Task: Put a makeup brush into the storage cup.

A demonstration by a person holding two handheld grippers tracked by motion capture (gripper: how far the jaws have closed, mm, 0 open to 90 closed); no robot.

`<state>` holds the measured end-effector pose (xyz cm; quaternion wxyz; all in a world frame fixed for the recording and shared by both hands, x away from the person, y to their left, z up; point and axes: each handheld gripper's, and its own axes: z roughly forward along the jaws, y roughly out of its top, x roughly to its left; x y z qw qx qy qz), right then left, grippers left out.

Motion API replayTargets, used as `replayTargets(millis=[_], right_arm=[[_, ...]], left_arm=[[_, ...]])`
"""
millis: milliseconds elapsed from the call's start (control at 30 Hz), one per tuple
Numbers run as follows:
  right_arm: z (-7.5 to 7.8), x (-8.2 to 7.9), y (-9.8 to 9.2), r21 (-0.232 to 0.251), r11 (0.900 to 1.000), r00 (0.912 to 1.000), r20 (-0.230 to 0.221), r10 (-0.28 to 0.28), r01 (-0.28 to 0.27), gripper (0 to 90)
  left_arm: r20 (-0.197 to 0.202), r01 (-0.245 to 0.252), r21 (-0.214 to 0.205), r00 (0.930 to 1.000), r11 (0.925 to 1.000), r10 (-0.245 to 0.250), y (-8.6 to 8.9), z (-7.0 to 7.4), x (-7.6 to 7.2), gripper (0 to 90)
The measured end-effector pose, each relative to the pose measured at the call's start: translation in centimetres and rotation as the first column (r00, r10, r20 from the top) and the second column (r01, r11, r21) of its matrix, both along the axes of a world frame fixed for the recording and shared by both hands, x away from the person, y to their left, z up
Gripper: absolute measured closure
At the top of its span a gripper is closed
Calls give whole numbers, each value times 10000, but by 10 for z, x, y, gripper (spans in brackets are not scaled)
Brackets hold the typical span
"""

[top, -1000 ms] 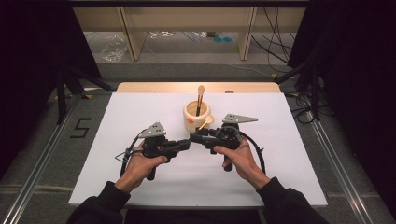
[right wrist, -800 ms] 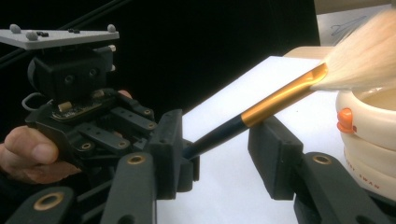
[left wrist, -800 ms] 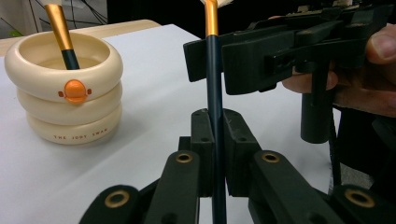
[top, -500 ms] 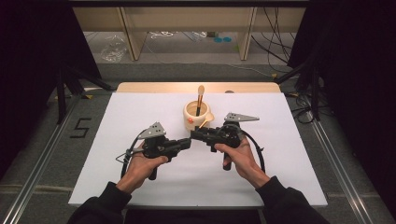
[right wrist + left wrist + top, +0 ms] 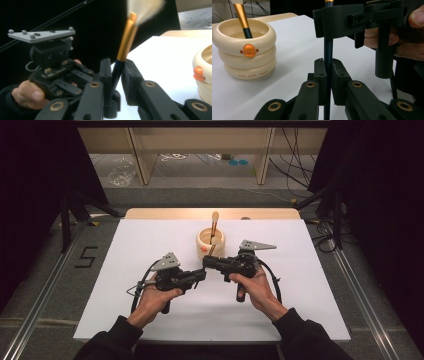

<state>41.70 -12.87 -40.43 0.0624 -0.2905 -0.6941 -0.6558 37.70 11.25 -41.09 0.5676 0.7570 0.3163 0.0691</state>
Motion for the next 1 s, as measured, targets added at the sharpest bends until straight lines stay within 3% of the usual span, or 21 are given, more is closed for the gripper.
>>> replayTargets(millis=[167, 200, 333, 567, 733, 800, 1000], right_arm=[[1, 1, 2, 32, 9999, 9988, 484, 108, -109, 827], [2, -1, 2, -7, 9999, 9995, 295, 135, -135, 828], [4, -2, 2, -77, 9998, 9991, 385, 165, -162, 831], [5, -3, 3, -185, 9997, 9962, 854, 164, -148, 833], [10, -5, 3, -701, 9974, 9935, 1122, 212, -133, 833], [11, -4, 2, -871, 9962, 9888, 1487, 147, -17, 833], [15, -4, -2, -1494, 9885, 9808, 1952, 62, 235, 833]], left_arm=[[29, 12, -54, 10000, 10000, -11, -1, -1, 0, 836], [24, 20, -78, 10000, 10000, -20, -1, -1, 0, 836], [2, 19, -140, 10000, 9999, -19, -2, -1, -1, 835], [-27, 183, -29, 9998, 9998, -183, -4, -4, 0, 804], [155, 216, 123, 9996, 9997, -218, -6, -4, -2, 607], [144, 137, 258, 9998, 9996, -140, -6, -4, -2, 507], [188, -227, 717, 9996, 9972, 214, -4, -5, -4, 334]])
